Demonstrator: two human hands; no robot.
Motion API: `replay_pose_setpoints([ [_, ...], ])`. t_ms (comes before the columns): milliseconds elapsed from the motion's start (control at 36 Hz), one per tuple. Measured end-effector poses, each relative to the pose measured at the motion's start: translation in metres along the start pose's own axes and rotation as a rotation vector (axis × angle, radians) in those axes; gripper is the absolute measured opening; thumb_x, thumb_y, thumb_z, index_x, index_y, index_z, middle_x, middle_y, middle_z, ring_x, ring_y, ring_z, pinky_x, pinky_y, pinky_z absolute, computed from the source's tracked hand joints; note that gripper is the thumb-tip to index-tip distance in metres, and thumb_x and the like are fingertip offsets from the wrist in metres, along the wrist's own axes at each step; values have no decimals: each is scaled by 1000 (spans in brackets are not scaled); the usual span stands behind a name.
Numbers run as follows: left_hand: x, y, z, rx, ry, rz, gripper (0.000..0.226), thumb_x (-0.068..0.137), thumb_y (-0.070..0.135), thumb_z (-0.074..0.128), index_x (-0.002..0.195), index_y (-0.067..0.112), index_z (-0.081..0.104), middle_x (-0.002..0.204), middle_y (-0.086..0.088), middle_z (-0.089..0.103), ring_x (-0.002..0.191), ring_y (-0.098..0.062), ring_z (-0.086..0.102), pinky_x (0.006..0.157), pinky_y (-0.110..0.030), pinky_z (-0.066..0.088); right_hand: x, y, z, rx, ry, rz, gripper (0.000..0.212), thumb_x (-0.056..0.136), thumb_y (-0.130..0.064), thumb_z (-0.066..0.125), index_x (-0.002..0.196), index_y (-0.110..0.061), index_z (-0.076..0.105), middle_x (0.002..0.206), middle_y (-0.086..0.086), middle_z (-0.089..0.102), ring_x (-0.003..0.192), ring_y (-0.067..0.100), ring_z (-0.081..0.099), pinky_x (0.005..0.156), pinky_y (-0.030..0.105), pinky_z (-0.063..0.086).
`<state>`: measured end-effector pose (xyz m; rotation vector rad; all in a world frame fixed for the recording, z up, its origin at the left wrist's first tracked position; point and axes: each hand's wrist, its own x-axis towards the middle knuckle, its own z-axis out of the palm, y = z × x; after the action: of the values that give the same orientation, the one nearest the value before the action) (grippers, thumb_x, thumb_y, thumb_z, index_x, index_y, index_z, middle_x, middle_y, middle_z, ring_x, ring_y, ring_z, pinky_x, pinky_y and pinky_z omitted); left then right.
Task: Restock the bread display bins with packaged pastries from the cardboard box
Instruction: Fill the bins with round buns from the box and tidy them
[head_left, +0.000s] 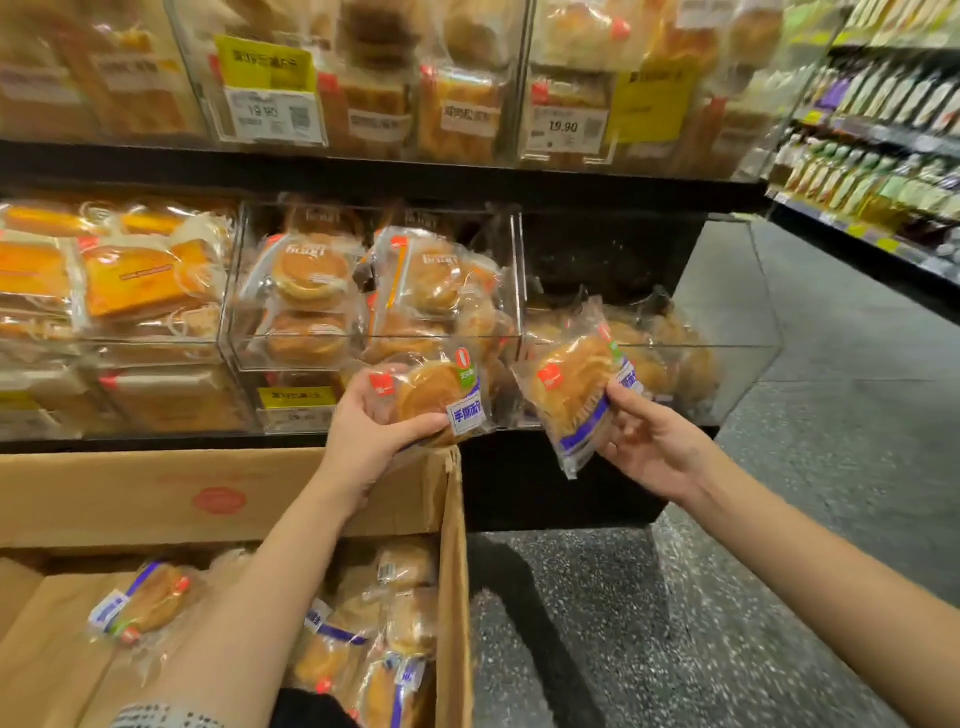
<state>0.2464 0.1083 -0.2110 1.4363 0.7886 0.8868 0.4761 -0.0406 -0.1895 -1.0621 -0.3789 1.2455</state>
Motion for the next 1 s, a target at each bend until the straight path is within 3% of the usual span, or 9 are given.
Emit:
replay_pose_setpoints([
  [111,12,14,23,-74,28,69,77,60,5,85,128,9,49,113,-2,65,98,-13,66,71,-22,57,-3,-14,1,133,160,-34,27,58,-22,81,81,-15,68,65,-3,69,66,7,51,57,12,47],
  [167,19,23,32,-111,46,91,92,49,18,91,131,11,48,117,-4,65,105,-14,65,82,-33,57,-3,-21,3,182,165,-59,34,45,-20,90,73,-13,74,73,2,71,64,8,56,54,12,49],
  [222,22,33,43,-140,73,133,96,45,23,87,132,10,48,119,-2,65,107,-9,64,84,-25,55,-3,-27,5,201,169,-79,38,43,-19,94,75,-11,74,80,5,71,58,7,59,51,11,50],
  [333,35,42,59,-213,95,121,106,43,37,94,137,20,45,133,-5,57,120,-19,57,96,-41,52,6,-42,10,166,290,-157,10,84,-16,69,92,-15,64,93,2,67,79,9,59,75,17,52],
  [472,50,47,77,-212,116,98,87,51,34,91,126,24,49,127,-6,60,114,-18,60,95,-42,52,19,-70,17,258,393,-170,19,80,-11,74,96,-13,64,97,5,69,93,13,66,85,22,52],
  [639,73,41,87,-302,168,50,67,60,29,84,117,22,52,115,-4,66,106,-19,65,90,-39,55,35,-83,14,-40,446,-113,20,77,-16,78,92,-11,64,100,8,72,94,17,69,88,28,54],
  [778,84,41,91,-299,181,33,57,65,21,84,113,25,54,113,-2,65,101,-20,67,85,-39,57,62,-97,6,-78,522,-222,60,68,-17,84,121,-6,56,97,9,74,79,16,73,62,25,58],
  [917,87,45,86,-292,119,-10,52,62,27,80,107,29,53,111,-1,66,98,-20,69,82,-33,58,117,-109,12,-167,566,-208,71,57,-21,91,118,-2,61,94,9,73,72,15,72,49,21,50],
  [1000,88,45,86,-281,119,-20,61,61,29,79,116,24,53,113,-3,66,98,-19,69,81,-32,58,140,-108,23,-212,626,-203,70,54,-20,93,112,1,60,104,9,70,90,22,69,71,30,55],
])
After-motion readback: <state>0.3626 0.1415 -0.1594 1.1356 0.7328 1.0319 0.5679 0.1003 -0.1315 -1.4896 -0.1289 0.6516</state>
